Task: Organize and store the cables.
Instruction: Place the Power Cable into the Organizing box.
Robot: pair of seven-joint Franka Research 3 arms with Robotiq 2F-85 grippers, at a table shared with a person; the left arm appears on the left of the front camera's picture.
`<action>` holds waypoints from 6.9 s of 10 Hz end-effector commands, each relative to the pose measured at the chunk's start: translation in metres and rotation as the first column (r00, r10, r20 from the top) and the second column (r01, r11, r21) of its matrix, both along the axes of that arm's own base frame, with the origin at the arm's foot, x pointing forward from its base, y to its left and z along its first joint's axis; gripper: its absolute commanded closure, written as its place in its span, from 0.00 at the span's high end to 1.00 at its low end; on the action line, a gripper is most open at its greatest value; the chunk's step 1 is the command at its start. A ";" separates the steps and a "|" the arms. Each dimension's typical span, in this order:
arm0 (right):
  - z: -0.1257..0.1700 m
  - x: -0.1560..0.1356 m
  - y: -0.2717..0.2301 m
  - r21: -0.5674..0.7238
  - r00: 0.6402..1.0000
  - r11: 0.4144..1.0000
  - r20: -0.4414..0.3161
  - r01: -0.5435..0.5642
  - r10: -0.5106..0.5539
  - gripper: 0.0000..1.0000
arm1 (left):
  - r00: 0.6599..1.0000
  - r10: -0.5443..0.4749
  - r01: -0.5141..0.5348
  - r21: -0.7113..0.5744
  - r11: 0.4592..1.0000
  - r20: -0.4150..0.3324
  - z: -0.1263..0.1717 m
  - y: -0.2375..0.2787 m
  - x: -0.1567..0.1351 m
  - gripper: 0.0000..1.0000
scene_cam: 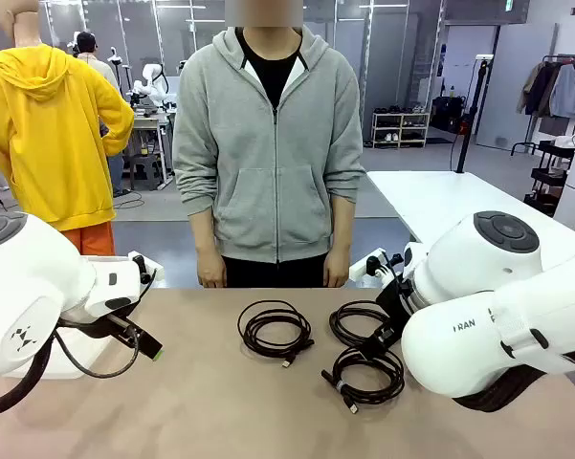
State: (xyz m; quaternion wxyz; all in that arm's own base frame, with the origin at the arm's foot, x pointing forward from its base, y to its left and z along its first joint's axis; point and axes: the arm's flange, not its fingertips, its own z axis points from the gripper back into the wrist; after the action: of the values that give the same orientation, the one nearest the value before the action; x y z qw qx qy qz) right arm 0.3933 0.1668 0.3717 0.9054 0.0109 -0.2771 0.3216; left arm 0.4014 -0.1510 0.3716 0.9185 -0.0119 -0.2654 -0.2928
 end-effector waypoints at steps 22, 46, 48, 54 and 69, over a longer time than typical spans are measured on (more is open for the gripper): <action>0.133 -0.126 -0.266 0.523 0.986 0.847 0.168 -0.096 0.008 1.00 | 0.962 0.116 0.040 -0.548 0.835 0.247 0.210 0.243 -0.099 1.00; 0.175 -0.105 -0.311 0.541 0.987 0.840 0.157 -0.047 -0.046 1.00 | 0.958 0.173 -0.016 -0.559 0.829 0.230 0.216 0.277 -0.102 1.00; 0.175 -0.105 -0.311 0.547 0.987 0.837 0.151 -0.032 -0.061 1.00 | 0.958 0.173 -0.016 -0.559 0.829 0.230 0.216 0.277 -0.102 1.00; 0.154 -0.013 -0.230 0.373 0.981 0.908 -0.094 0.192 -0.169 1.00 | 0.958 0.173 -0.016 -0.559 0.829 0.230 0.216 0.277 -0.102 1.00; 0.042 0.077 -0.156 0.032 0.960 0.996 -0.264 -0.085 0.091 1.00 | 0.958 0.173 -0.016 -0.559 0.829 0.230 0.216 0.277 -0.102 1.00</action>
State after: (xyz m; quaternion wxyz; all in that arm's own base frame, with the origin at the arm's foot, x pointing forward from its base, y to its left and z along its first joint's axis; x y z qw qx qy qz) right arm 0.4606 0.0142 0.4095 0.9505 0.0708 -0.1625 0.2554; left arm 0.2991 0.1261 0.5875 0.8452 -0.2209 -0.4634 -0.1484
